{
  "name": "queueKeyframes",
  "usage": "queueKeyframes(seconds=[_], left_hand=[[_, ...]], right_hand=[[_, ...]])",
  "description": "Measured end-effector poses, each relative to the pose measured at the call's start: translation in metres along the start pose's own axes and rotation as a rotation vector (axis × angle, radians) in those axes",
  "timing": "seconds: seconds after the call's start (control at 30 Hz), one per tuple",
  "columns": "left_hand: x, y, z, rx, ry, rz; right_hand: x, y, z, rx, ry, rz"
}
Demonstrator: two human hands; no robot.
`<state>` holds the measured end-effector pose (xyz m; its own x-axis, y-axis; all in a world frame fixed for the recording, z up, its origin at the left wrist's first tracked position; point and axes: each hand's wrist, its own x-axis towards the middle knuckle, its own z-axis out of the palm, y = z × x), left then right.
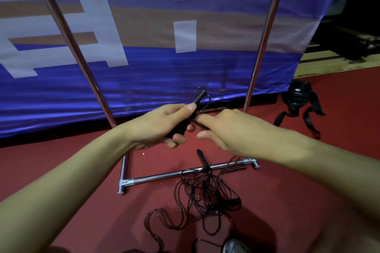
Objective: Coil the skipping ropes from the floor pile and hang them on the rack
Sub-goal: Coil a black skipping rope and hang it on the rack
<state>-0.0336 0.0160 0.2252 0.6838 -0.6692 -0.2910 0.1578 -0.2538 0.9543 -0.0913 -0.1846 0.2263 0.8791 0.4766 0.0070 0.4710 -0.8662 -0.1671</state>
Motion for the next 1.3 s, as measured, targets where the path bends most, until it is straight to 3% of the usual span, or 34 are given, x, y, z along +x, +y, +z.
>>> queueKeyframes(seconds=[0.13, 0.23, 0.37, 0.5, 0.6, 0.7, 0.8, 0.97, 1.1, 1.2, 1.3], left_hand=[[-0.001, -0.001, -0.009, 0.033, 0.069, 0.007], [-0.006, 0.003, -0.013, 0.047, 0.045, 0.027], [-0.010, 0.009, -0.009, 0.062, -0.022, 0.075], [-0.010, 0.014, -0.002, 0.147, -0.067, 0.141], [-0.010, 0.016, -0.004, 0.119, -0.036, 0.171], [-0.016, 0.017, -0.011, 0.072, -0.098, 0.150], [-0.023, 0.020, -0.013, 0.074, -0.291, 0.026], [-0.019, 0.014, -0.016, 0.181, -0.595, -0.167], [-0.013, 0.013, -0.006, 0.355, -0.724, -0.287], [-0.009, 0.008, 0.011, 0.477, -0.701, -0.382], [-0.006, 0.000, 0.017, 0.580, -0.542, -0.427]], right_hand=[[-0.008, 0.013, -0.001, 0.385, -0.349, 0.106], [-0.015, 0.031, 0.004, 0.790, -0.507, 0.174], [-0.010, 0.033, 0.010, 0.860, -0.502, 0.029], [0.002, 0.024, 0.021, 1.202, -0.447, -0.008], [0.007, 0.021, 0.027, 1.144, -0.393, -0.116], [0.010, 0.021, 0.020, 1.017, -0.265, -0.091], [0.012, 0.027, 0.006, 0.663, -0.088, -0.176], [0.010, 0.029, -0.008, 0.220, -0.034, -0.253], [0.011, 0.031, -0.017, 0.101, 0.031, -0.217], [0.006, 0.027, -0.021, 0.043, 0.057, -0.308], [0.004, 0.017, -0.025, -0.037, 0.013, -0.306]])
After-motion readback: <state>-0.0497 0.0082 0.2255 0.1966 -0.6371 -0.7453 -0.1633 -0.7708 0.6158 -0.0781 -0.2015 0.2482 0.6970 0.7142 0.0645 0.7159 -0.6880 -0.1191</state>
